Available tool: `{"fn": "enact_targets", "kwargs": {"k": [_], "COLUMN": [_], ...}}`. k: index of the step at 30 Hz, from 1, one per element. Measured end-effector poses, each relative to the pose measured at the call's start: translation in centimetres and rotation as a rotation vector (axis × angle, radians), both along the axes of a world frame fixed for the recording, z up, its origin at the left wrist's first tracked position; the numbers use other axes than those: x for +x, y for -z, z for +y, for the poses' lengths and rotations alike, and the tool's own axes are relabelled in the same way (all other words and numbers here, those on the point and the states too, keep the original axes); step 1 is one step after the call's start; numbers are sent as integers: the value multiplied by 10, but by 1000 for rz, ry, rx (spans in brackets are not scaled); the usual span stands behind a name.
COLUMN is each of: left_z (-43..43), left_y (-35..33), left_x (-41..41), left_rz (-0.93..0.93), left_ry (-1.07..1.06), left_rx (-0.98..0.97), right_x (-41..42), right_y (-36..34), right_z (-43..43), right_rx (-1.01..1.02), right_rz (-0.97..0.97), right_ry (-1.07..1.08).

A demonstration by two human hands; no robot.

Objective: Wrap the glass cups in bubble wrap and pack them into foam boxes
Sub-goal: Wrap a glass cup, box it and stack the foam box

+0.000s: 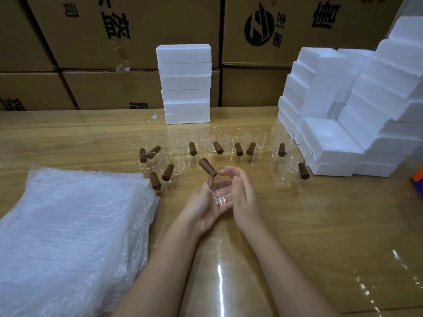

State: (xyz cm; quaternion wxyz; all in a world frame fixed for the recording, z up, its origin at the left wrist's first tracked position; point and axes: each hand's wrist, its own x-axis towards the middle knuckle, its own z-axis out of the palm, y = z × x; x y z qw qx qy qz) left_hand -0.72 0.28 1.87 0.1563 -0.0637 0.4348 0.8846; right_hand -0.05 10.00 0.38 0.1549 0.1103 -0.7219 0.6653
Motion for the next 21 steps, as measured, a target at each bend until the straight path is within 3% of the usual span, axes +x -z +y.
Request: {"fn": "enact_targets", "kwargs": {"k": [4,8,10,12,15,21], "left_z": [1,6,5,6,10,17], "left_y": [-2,10,13,15,11,-2], "left_x": [-2,-8,-7,-4,2,9], "left_rz": [-39,-2,54,108,78,-44], "left_ry": [-22,-323,-486,-565,-569,-352], "left_rx": [-339,-645,-696,-641,-353,162], "right_x": [-6,-2,5,12,16,12], "right_y": [0,1,1,-1,-5,-5], "right_z": [5,-7,-16,-23,-24,-19], "right_rx": [-147,-203,-212,-206,-184,-190], "right_rz": [-53,-44,-56,-48,-17,24], "right_ry": [-88,-8,55,88,79,68]}}
